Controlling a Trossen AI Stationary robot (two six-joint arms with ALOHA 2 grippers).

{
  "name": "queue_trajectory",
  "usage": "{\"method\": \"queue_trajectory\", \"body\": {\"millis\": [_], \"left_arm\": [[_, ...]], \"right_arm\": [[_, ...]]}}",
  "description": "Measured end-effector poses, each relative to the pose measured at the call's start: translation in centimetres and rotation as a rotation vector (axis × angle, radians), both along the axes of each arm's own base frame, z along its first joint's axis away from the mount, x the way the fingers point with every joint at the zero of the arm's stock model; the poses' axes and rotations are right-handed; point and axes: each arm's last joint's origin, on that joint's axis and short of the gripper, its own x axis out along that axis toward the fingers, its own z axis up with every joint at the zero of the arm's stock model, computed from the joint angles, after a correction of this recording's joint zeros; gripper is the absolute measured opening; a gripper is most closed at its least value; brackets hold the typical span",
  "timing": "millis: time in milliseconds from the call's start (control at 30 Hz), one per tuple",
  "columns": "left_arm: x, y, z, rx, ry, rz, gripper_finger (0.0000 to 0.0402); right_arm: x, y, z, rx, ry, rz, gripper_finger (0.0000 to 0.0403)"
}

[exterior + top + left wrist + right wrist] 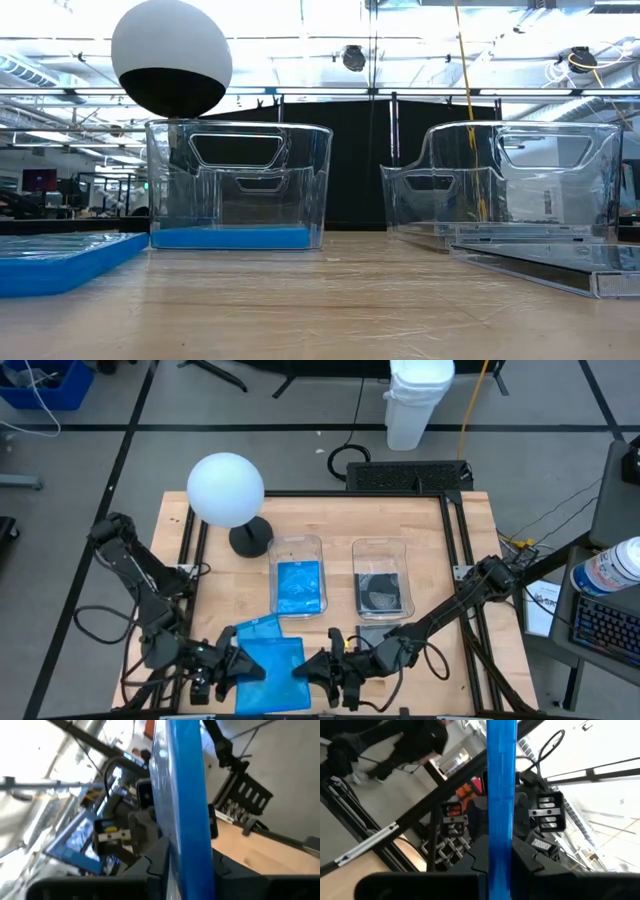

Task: Pick & place jewel cases by type
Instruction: Put the blue CD case into the left transparent bin

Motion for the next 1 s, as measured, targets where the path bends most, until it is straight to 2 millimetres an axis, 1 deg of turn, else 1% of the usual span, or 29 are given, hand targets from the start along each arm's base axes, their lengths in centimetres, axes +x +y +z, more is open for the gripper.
{"method": "queue_trajectory", "body": {"millis": [167,267,367,400,467,533,600,667,733,800,833,900,1000], "left_arm": [[-1.5,-0.9,-0.8,-0.012,0.073,0.056,0.0117],[-2.7,-1.3,-1.3,-0.018,0.104,0.119,0.0142],[-3.9,-1.7,-1.9,-0.087,0.146,0.185,0.0162],[-4.4,-1.8,-2.2,-0.122,0.167,0.210,0.0168],[-5.4,-1.8,-3.2,-0.135,0.222,0.236,0.0175],[-6.6,-1.8,-4.3,-0.138,0.305,0.222,0.0178],[-7.6,-1.9,-5.6,-0.184,0.391,0.201,0.0176],[-8.3,-2.0,-6.5,-0.226,0.428,0.172,0.0167],[-8.9,-2.1,-7.8,-0.225,0.451,0.131,0.0152],[-9.3,-2.0,-9.4,-0.204,0.486,0.078,0.0134],[-9.4,-2.0,-10.1,-0.202,0.502,0.056,0.0125],[-9.6,-1.7,-11.5,-0.204,0.513,0.036,0.0109],[-9.8,-1.0,-13.4,-0.211,0.528,0.021,0.0089]], "right_arm": [[-0.1,0.1,-0.1,-0.001,0.009,-0.019,0.0034],[-0.1,0.1,-0.1,0.011,0.016,-0.046,0.0029],[-0.1,0.1,-0.2,0.044,0.034,-0.063,0.0025],[-0.1,0.0,-0.3,0.064,0.044,-0.077,0.0025],[0.0,-0.1,-0.4,0.085,0.062,-0.122,0.0025],[0.0,-0.3,-0.5,0.099,0.064,-0.186,0.0027],[0.1,-0.7,-0.2,0.119,0.059,-0.226,0.0032],[0.3,-1.1,-0.3,0.127,0.067,-0.272,0.0035],[0.4,-1.6,-0.3,0.132,0.084,-0.312,0.0032],[0.5,-2.4,0.1,0.192,0.097,-0.327,0.0025],[0.6,-3.0,0.6,0.247,0.094,-0.328,0.0025],[0.8,-4.9,1.5,0.390,0.098,-0.333,0.0025],[1.1,-8.7,2.8,0.619,0.148,-0.329,0.0025]]}}
